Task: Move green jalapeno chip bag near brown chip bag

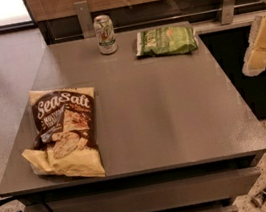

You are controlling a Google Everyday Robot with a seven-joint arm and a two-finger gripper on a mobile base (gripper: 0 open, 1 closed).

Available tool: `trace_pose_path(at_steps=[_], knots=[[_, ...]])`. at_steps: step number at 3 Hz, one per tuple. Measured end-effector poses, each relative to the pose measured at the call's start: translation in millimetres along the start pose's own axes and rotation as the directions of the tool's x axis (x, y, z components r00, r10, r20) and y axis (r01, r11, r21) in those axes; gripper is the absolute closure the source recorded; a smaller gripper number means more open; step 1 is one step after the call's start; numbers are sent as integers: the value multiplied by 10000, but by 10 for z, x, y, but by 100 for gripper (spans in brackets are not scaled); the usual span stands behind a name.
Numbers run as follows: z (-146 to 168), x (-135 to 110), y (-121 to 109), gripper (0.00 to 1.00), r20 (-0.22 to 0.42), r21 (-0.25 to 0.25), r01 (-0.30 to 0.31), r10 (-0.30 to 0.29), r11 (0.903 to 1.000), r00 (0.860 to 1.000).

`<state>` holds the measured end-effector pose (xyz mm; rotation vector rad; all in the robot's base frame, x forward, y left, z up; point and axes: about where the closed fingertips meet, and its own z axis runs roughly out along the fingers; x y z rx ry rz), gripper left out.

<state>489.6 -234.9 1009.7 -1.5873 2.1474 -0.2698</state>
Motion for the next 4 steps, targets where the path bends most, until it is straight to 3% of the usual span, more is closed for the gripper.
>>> trace_pose_path(at_steps=[1, 2, 3, 4], knots=[[97, -65, -541, 0, 936, 1456, -476, 341, 9882, 9950], [368, -219, -986, 0, 2306, 2358, -1250, 694, 9637, 9706], [751, -445, -1347, 0, 3133, 2535, -2318, 1470, 9391, 9382], [1171, -679, -1588, 0, 3838, 2168, -3134, 2144, 9245, 8982]])
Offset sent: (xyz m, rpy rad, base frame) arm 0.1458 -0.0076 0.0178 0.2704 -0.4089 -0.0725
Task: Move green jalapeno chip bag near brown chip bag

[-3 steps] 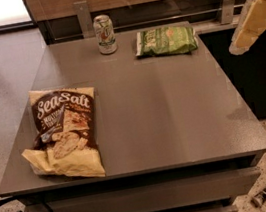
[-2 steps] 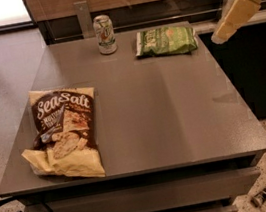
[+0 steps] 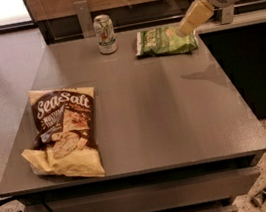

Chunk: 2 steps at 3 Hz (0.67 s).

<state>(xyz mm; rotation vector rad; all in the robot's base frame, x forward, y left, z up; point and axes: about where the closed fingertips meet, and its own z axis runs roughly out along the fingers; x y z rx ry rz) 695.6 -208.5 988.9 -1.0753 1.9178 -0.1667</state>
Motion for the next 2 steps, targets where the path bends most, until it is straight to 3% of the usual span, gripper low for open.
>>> trace_pose_path(at_steps=[1, 2], knots=[[0, 0, 0, 0, 0, 0, 0, 0, 10000, 10000], [217, 37, -22, 0, -45, -257, -177, 175, 9995, 9998]])
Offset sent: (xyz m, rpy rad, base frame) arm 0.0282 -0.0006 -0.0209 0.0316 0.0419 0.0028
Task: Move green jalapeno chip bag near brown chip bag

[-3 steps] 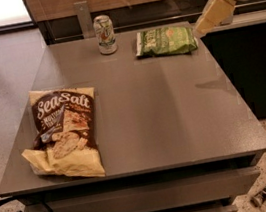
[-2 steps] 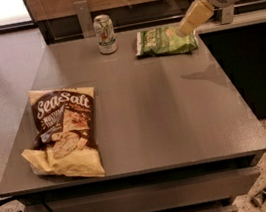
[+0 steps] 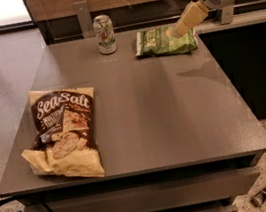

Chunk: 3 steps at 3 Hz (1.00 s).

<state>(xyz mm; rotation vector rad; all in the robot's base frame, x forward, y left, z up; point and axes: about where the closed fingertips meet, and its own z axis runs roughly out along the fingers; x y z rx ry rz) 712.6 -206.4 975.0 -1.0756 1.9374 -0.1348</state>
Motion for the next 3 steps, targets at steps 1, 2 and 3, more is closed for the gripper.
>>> trace_pose_path(at_steps=[1, 2, 3], knots=[[425, 81, -37, 0, -229, -398, -290, 281, 9988, 9993], [785, 132, 44, 0, -510, -756, -438, 400, 9962, 9979], [1153, 177, 168, 0, -599, -1118, -750, 686, 9909, 9958]])
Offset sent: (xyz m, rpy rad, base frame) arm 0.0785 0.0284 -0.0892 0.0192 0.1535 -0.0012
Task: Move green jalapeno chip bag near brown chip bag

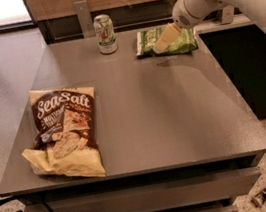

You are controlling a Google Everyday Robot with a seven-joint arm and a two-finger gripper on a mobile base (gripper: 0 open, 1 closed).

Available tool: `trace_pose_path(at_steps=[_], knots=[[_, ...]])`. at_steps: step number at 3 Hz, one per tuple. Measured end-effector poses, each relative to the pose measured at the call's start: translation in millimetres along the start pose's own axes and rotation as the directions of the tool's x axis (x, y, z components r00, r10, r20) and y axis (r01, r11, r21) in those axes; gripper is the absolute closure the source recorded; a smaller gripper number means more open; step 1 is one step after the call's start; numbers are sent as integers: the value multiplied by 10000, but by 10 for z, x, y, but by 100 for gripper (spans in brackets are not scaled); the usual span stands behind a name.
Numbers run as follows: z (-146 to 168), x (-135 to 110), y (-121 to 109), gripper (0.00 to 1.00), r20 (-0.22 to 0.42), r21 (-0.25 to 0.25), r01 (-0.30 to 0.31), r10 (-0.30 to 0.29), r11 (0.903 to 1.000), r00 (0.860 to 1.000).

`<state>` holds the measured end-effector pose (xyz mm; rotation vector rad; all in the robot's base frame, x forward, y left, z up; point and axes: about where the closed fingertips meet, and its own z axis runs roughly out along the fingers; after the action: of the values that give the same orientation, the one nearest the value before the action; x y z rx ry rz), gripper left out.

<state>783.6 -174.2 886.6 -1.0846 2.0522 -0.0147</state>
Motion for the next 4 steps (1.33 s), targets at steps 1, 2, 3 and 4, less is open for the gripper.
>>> trace_pose_path(at_steps=[1, 2, 3, 4], knots=[[509, 66, 159, 4, 208, -817, -750, 769, 9938, 9968], [790, 112, 294, 34, 297, -1442, -1260, 1315, 9815, 9909], [731, 56, 263, 64, 296, -1442, -1259, 1315, 9815, 9909], [714, 40, 255, 87, 296, -1442, -1259, 1315, 9815, 9909]])
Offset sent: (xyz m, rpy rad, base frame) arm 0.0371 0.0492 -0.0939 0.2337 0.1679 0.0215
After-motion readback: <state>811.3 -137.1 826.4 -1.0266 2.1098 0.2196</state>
